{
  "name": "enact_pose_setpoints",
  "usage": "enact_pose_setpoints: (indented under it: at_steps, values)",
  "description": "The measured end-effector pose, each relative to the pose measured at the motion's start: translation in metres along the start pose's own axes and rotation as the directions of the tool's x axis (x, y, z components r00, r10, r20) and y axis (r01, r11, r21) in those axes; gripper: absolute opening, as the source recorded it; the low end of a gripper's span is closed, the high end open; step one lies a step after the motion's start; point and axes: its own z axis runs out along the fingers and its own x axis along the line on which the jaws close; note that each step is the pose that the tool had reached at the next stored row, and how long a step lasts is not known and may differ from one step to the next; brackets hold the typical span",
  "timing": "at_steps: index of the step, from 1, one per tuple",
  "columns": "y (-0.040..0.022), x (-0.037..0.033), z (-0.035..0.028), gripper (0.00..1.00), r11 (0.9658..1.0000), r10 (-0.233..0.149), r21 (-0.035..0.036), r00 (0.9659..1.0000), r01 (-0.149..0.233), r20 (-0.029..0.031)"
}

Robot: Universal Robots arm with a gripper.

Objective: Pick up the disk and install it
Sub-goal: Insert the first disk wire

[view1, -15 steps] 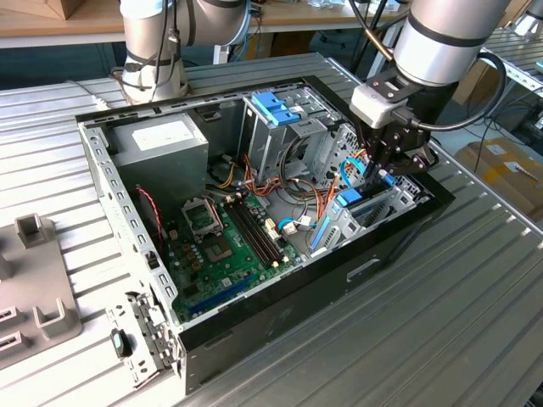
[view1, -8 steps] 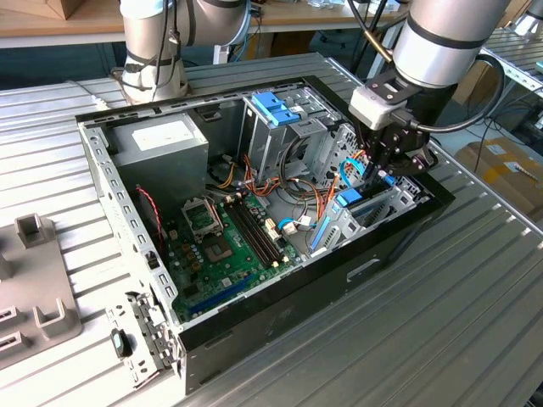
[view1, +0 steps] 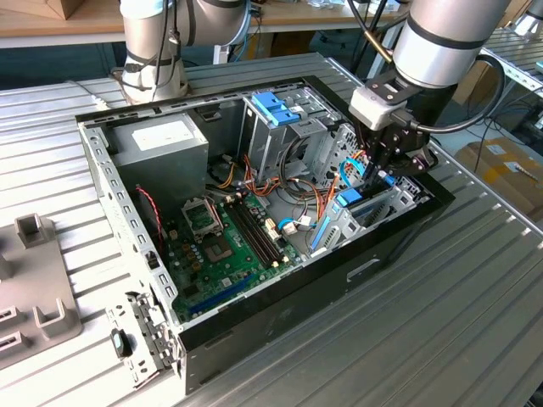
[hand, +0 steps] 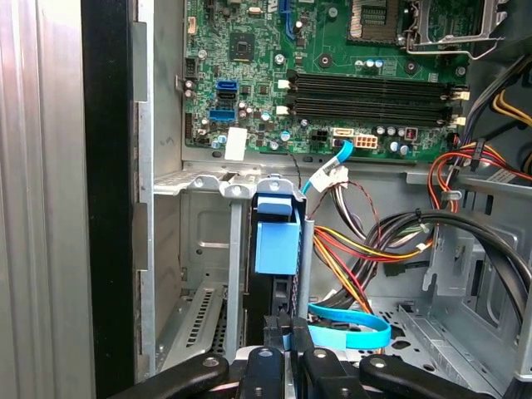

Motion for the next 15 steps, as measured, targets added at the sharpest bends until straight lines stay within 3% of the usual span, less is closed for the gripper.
enact_pose_setpoints:
  at_steps: [11, 15]
  values:
    - [0.0002, 0.0003, 0.0015, 0.16, 1.0000, 0.000, 0.0000, 1.0000, 0.000, -0.0001]
    - [0.0005, 0.0002, 0.0030, 0.16, 1.0000, 0.000, 0.0002, 1.0000, 0.000, 0.0026]
